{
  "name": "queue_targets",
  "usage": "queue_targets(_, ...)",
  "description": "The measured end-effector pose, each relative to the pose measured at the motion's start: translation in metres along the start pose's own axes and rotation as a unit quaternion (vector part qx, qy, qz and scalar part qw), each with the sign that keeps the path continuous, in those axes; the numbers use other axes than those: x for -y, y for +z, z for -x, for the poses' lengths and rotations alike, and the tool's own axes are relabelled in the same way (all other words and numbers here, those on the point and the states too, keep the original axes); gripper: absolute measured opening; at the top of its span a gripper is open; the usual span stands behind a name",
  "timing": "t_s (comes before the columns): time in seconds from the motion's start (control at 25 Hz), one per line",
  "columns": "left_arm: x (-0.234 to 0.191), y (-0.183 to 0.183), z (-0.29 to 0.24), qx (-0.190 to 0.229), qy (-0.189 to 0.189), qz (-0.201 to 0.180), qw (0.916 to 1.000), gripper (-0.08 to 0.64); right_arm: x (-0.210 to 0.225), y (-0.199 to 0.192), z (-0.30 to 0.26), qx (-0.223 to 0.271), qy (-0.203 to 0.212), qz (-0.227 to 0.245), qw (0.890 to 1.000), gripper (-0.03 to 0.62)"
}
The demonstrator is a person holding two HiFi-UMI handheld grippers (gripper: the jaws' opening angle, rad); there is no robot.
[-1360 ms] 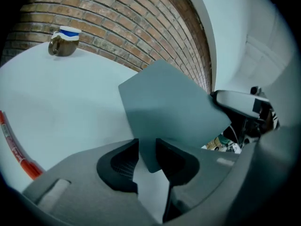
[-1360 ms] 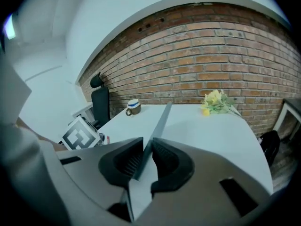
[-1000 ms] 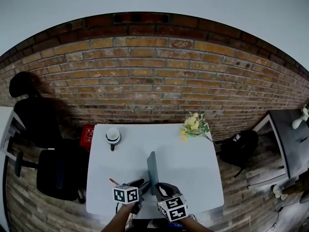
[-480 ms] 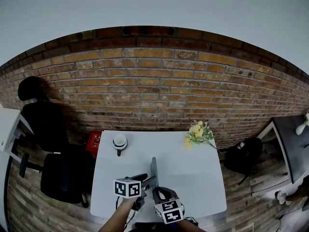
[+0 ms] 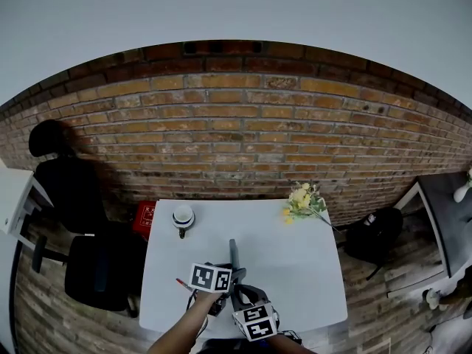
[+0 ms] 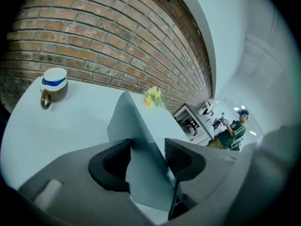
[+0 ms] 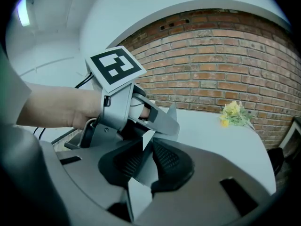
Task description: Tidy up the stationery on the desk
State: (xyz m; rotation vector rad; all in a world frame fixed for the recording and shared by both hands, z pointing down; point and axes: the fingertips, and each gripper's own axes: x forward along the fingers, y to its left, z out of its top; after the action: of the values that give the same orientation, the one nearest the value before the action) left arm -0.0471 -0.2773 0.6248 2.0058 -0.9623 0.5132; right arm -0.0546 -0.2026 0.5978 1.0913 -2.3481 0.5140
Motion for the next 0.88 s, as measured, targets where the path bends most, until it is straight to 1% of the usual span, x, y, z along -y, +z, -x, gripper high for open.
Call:
queue_targets(0.12,-0.002,-0.001,0.001,-0.008,0.002,0.01,0.9999,0.209,-0.004,0.002,0.001,0.003,0.014,-0.002,1.0,0.077)
queue_targets(0.24,-0.002,-0.001,0.001,-0.001,-0.009,0.036,0.9993,0.18,-0.003,0.003,0.004,0.006,0.024,-0.015,1.0,0.071)
queue_targets(0.36,-0.004,-0.001,0.005,0.023,-0.02,0.071,0.997,0.144,0.006,0.003,0.007,0.015,0.011,-0.029,0.999,0.04)
queue_targets(0.56,-0.006,0.0,0.01,0.045,-0.028,0.102,0.9934,0.109,0.028,-0.001,0.009,0.016,-0.007,-0.047,0.999,0.034)
queue_targets(0.64,-0.005,0.002,0.01,0.061,-0.046,0.126,0.9891,0.102,0.039,0.0,0.011,0.02,-0.013,-0.063,0.998,0.032)
queue_targets(0.76,0.0,0.007,0.006,0.085,-0.081,0.169,0.9786,0.095,0.06,-0.001,0.015,0.026,-0.029,-0.092,0.995,0.031)
queue_targets(0.88,0.009,0.014,-0.003,0.107,-0.121,0.2,0.9665,0.094,0.082,-0.002,0.02,0.031,-0.047,-0.107,0.993,0.028)
